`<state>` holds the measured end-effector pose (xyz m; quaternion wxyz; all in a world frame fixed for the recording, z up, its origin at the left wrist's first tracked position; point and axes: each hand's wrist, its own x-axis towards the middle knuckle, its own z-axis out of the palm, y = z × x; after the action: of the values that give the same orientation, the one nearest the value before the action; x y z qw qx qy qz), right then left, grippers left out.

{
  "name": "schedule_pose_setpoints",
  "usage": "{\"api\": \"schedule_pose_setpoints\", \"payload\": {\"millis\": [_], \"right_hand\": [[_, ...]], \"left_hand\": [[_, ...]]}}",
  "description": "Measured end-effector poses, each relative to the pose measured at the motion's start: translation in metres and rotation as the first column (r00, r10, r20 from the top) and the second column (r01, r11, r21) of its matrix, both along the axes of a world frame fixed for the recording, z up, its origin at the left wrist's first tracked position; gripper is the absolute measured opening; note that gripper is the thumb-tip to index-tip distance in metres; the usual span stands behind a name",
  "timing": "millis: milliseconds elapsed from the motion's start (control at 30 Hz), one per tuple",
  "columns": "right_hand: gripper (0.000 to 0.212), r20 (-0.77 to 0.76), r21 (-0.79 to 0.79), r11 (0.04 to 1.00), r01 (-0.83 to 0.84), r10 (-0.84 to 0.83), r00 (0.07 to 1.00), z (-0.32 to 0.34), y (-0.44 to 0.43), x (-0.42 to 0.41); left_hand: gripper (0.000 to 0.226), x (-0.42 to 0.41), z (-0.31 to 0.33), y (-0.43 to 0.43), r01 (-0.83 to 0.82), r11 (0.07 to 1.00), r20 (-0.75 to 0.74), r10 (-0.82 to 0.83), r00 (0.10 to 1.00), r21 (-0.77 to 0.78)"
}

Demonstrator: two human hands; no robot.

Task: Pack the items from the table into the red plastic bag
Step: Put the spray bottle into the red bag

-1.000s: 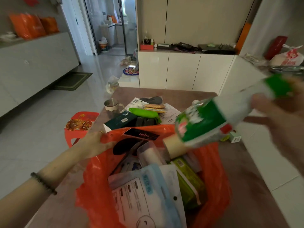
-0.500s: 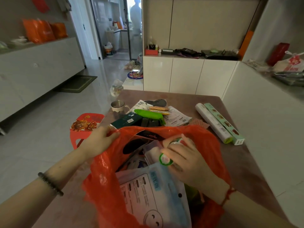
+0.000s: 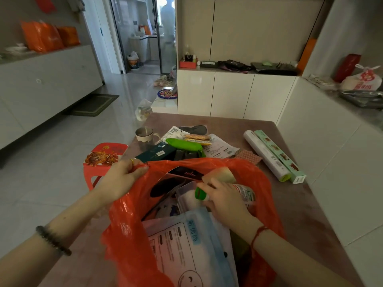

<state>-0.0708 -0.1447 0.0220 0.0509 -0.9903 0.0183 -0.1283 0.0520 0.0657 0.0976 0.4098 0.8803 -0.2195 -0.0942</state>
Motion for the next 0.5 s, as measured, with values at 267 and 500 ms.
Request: {"api": "schedule_pose_setpoints", "payload": {"millis": [267,500], "right_hand": [[0.045,0.105,0.099,0.966,0.240,-0.250,0.963,-0.006,-0.050,-0.011],[0.026,-0.339,0.413,0.627,0.660,-0.567,0.751,0.011,-0.118,-0.046]], "left_hand": [[0.028,0.007,-0.007,0.007,-0.052,0.998,-0.089,0.050,0.995,-0.025],[0.031,0.008,-0.006,0.005,-0.051,0.997,-0.179,0.040,0.983,-0.056]]}}
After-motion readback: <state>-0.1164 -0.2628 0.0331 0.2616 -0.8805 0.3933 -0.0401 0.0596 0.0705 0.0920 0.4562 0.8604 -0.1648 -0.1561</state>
